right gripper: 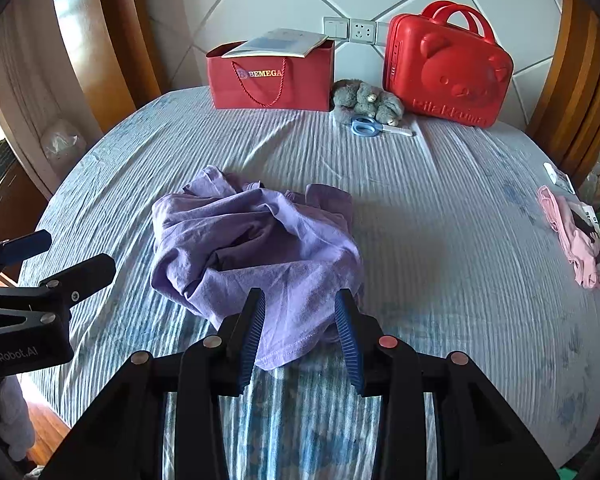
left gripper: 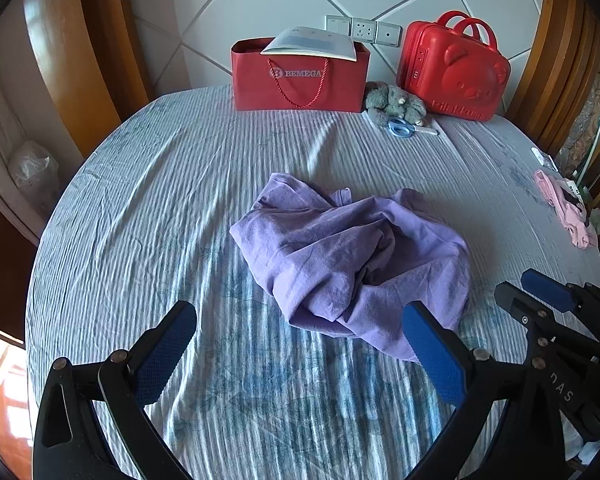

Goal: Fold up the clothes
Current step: 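Reach both grippers toward the crumpled lavender T-shirt and grasp its edges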

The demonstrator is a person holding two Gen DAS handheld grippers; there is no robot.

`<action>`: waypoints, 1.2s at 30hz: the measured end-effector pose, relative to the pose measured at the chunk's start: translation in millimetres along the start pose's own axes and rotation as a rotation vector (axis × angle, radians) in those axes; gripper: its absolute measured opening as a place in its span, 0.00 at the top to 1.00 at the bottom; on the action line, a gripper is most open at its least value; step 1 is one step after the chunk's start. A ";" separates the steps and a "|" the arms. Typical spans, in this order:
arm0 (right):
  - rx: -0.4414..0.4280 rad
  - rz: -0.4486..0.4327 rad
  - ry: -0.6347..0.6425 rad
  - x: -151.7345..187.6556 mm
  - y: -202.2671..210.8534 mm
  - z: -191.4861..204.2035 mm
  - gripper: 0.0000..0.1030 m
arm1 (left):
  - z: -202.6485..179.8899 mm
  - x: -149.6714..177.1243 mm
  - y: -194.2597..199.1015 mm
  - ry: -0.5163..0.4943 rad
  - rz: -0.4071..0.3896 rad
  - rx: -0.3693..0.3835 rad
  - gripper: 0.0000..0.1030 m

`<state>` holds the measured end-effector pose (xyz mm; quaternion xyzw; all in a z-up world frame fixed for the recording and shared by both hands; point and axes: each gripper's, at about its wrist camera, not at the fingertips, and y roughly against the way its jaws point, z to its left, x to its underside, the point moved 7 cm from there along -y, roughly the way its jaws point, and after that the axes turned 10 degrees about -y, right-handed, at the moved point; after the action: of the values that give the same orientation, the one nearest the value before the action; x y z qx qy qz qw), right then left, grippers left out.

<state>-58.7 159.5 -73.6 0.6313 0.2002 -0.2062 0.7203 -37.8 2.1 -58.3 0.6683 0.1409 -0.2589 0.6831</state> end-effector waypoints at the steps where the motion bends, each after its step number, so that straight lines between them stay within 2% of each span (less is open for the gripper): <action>1: -0.004 0.004 -0.004 -0.8 -0.5 -1.1 0.65 | -0.1 -0.3 0.9 -0.002 -0.003 0.000 0.00; 4: -0.018 0.015 -0.017 -3.4 -1.8 -4.4 0.65 | 3.5 0.8 2.9 0.002 -0.021 0.011 0.00; 6: -0.027 0.022 -0.026 -5.1 -2.8 -6.6 0.65 | 3.7 -0.7 -0.4 -0.006 0.001 -0.002 0.00; 11: 0.014 0.002 -0.008 0.2 -1.1 -2.4 0.65 | 4.9 -0.6 0.1 -0.012 -0.002 -0.021 0.00; 17: 0.024 0.009 -0.022 -0.9 -1.7 -7.6 0.65 | 5.9 -1.5 -3.6 -0.017 0.010 -0.028 0.00; 36: 0.047 0.080 -0.055 0.5 -35.4 -17.2 0.65 | 12.9 -1.7 -34.6 -0.023 0.054 -0.006 0.00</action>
<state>-78.2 172.4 -105.3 0.6496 0.1500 -0.1989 0.7183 -59.9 -9.4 -85.6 0.6668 0.1157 -0.2479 0.6932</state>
